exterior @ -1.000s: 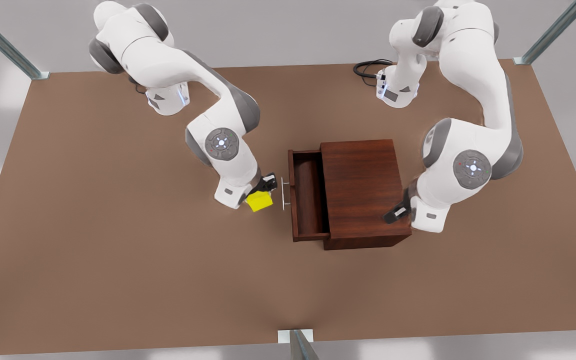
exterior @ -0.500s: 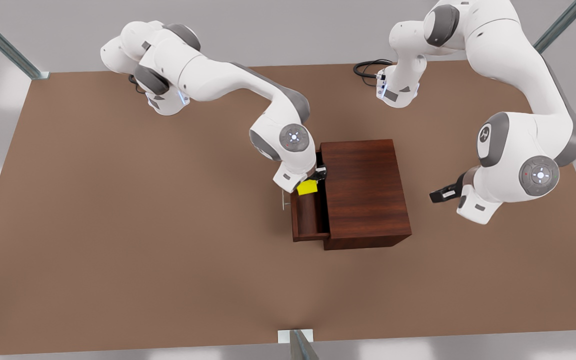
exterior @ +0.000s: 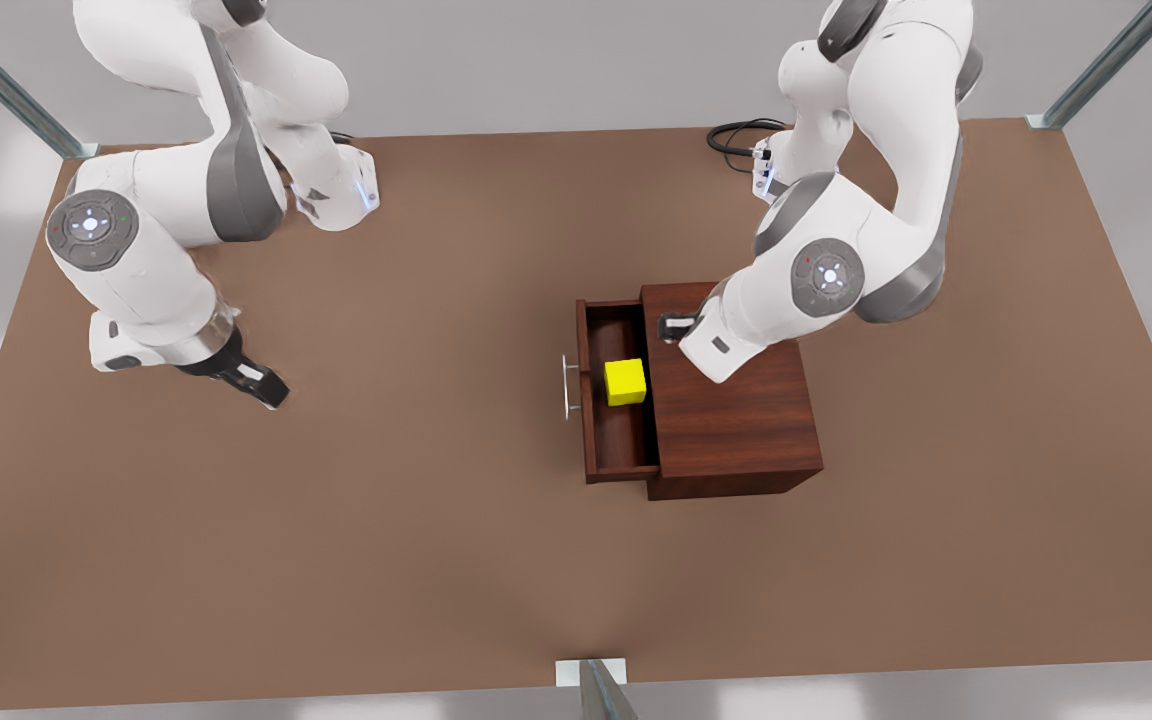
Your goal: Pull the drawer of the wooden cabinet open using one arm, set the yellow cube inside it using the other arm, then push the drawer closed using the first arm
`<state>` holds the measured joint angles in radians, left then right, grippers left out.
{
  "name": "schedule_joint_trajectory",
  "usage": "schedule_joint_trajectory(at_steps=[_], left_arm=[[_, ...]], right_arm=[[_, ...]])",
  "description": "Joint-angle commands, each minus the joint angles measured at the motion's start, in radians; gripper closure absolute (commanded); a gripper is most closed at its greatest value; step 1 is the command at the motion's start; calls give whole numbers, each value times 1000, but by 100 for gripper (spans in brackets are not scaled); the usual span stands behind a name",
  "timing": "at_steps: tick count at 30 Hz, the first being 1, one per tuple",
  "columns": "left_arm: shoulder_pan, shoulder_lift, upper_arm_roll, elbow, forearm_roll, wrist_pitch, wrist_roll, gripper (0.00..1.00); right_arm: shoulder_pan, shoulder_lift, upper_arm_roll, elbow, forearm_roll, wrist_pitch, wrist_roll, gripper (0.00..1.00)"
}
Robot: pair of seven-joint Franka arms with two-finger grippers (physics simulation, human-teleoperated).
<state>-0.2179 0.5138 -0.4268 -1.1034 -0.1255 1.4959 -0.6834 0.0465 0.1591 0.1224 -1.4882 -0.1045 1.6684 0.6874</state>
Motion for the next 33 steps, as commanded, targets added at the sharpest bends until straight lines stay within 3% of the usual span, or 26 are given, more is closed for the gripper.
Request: schedule_joint_trajectory(at_steps=[1,7,9,18,33], left_arm=[[-43,40,-10,-4,-40,429,-1372,76],[-195,170,11,-10,41,825,-1932,79],[-317,190,149,-10,41,877,-2056,79],[-357,252,158,-199,70,854,-2145,79],[-353,255,160,-237,102,675,-2027,79]], right_arm=[[13,-1,-23,-24,35,2,-623,0],[19,3,-13,-11,34,4,-644,0],[19,28,-12,39,34,-1,-648,0],[15,37,-17,54,77,-3,-649,0],[16,37,-13,52,77,-4,-640,0]])
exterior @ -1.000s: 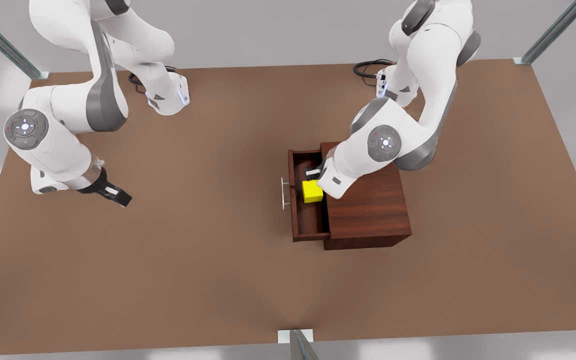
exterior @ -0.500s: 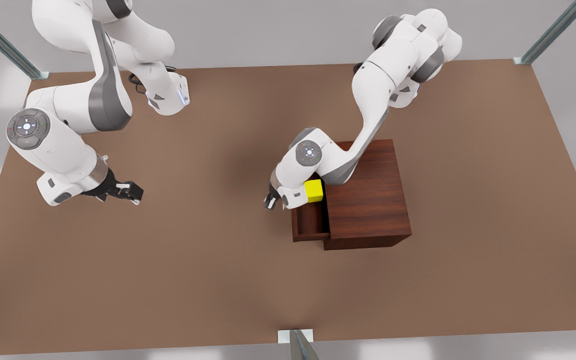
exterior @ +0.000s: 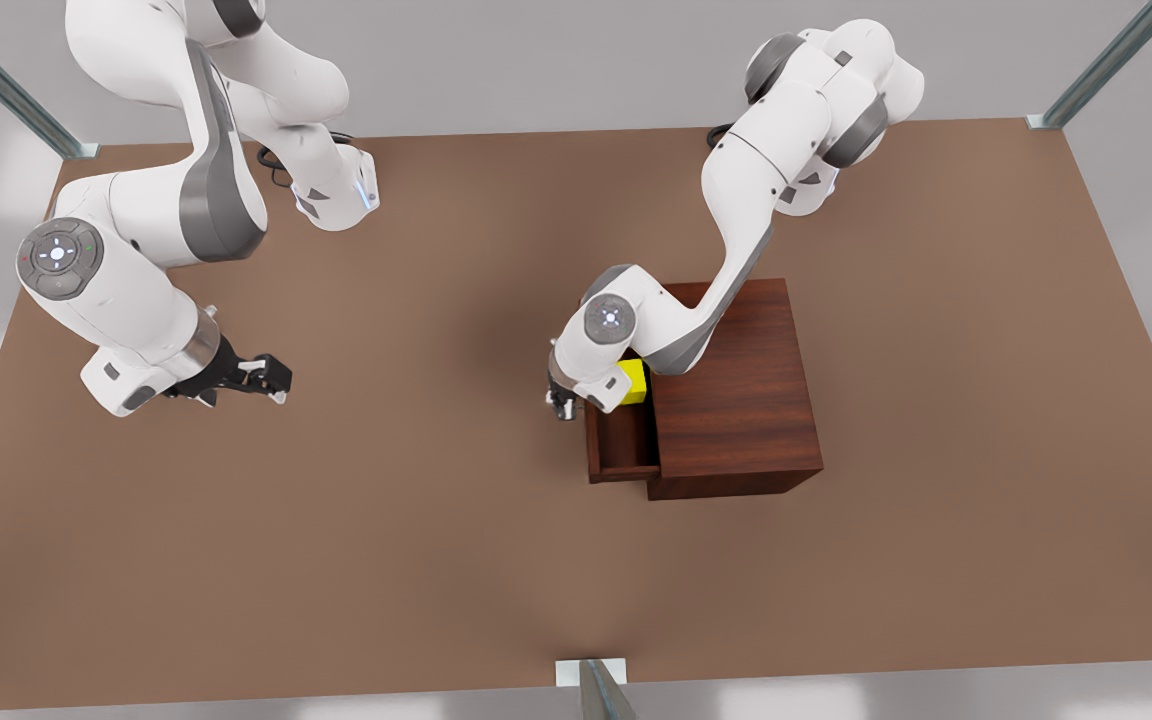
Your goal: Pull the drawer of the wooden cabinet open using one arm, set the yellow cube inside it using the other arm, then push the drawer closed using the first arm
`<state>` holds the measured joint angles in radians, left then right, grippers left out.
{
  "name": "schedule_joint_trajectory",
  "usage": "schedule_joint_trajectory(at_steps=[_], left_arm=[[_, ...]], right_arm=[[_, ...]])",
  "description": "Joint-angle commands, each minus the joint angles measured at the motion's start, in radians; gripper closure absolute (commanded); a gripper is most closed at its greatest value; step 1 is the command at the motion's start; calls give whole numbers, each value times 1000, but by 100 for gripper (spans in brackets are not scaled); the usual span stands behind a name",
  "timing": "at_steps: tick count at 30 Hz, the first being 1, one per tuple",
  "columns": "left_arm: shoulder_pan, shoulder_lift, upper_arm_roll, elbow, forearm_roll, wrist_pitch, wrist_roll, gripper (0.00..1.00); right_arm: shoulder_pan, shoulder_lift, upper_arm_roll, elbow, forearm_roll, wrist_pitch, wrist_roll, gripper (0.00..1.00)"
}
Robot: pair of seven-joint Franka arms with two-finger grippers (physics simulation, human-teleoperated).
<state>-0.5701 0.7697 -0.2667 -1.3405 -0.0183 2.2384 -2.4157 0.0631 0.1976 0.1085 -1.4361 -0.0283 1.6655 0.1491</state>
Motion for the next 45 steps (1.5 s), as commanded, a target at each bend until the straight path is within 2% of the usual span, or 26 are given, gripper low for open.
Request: schedule_joint_trajectory(at_steps=[1,18,27,28,29,30,34,36,39,41,43,44,45], left_arm=[[1,-1,0,0,-5,-77,-295,79],[98,-67,0,0,-3,-436,-62,79],[124,-72,0,9,0,-493,23,79],[116,-72,0,15,5,-468,23,50],[115,-72,-5,36,5,-433,14,0],[115,-72,-12,89,1,-396,0,0],[162,-139,-19,129,-29,-407,128,0],[292,-210,-19,130,-78,-531,622,0],[521,-260,-14,169,6,-694,1725,0],[622,-309,-14,169,23,-732,2124,0],[651,-443,7,167,80,-809,2299,0],[607,-475,97,161,51,-818,2334,0],[495,-538,262,123,17,-829,2443,0]], right_arm=[[0,-1,0,0,1,-6,-100,0],[0,-1,0,2,1,-20,-97,0],[-2,-1,0,2,1,-20,-111,0],[-2,-1,0,2,1,-20,-111,0],[-2,-1,0,2,1,-20,-111,0],[-2,-1,0,2,1,-20,-111,0],[-2,-1,0,2,1,-20,-111,0],[-2,-3,-1,2,1,-20,-111,0],[-2,-3,0,0,1,-20,-111,0],[-2,-3,0,0,1,-20,-111,0],[-2,-3,0,0,1,-21,-111,0],[-2,-3,0,0,1,-21,-111,0],[-2,-3,0,0,1,-21,-111,0]])
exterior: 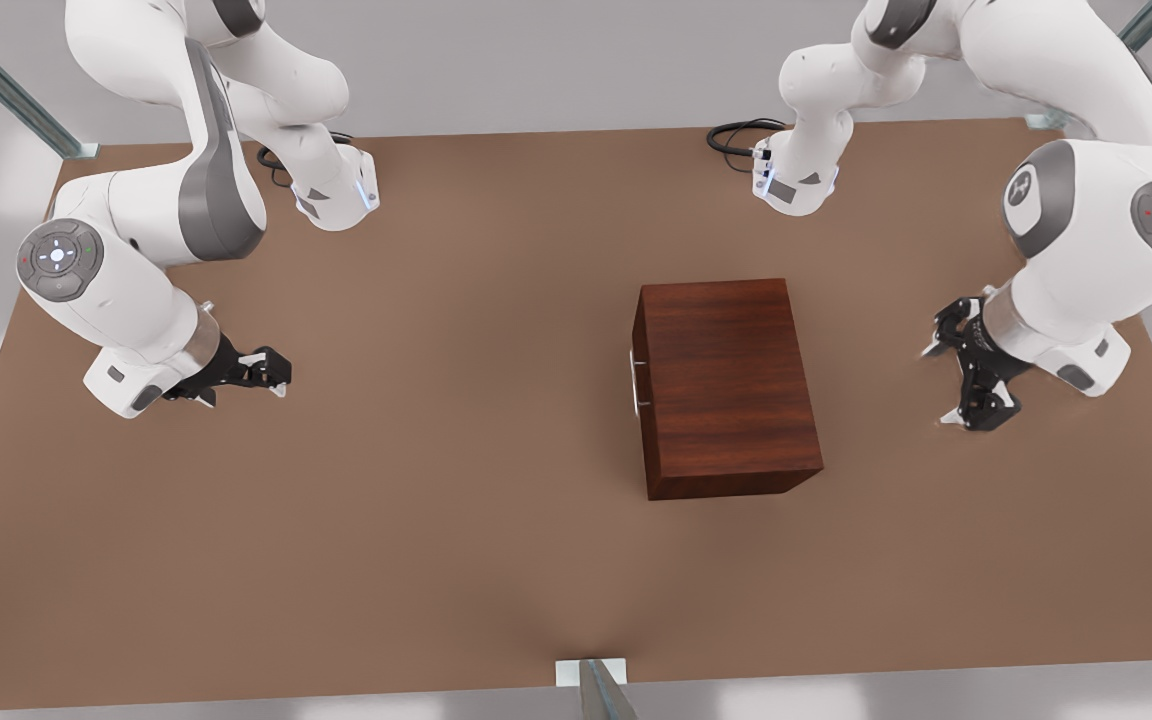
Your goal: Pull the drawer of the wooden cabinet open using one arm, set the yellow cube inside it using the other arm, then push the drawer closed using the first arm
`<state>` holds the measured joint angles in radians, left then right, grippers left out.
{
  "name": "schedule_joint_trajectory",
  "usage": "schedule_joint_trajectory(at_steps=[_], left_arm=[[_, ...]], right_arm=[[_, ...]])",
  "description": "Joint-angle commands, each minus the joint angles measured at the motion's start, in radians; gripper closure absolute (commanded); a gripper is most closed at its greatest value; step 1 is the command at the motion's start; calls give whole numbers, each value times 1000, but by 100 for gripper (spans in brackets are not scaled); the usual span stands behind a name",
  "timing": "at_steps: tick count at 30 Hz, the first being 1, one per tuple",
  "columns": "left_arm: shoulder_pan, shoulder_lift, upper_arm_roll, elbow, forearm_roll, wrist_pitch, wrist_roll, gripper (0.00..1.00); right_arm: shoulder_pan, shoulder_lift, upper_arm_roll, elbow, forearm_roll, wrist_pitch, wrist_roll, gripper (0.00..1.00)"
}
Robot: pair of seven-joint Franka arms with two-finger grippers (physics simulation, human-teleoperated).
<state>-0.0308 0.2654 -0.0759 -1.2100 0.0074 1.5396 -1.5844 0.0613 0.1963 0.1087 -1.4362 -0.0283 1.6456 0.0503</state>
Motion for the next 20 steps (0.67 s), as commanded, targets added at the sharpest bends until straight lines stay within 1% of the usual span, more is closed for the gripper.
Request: schedule_joint_trajectory(at_steps=[1,4,6,8,20], left_arm=[[-66,-71,87,-46,-4,-127,1621,0],[-81,-78,90,-59,-9,-95,1563,0],[-84,-46,82,-59,-6,-85,1568,0],[-80,-11,45,-49,3,-79,1565,0],[-86,-6,42,-42,5,-76,1568,0]], right_arm=[[0,-2,0,2,1,-1,-12,0],[0,-2,-1,0,1,-1,-12,0],[0,-2,-1,2,1,-1,-12,0],[-1,-2,-1,2,1,-1,-14,0],[-1,-2,-1,2,1,-1,-12,0]])
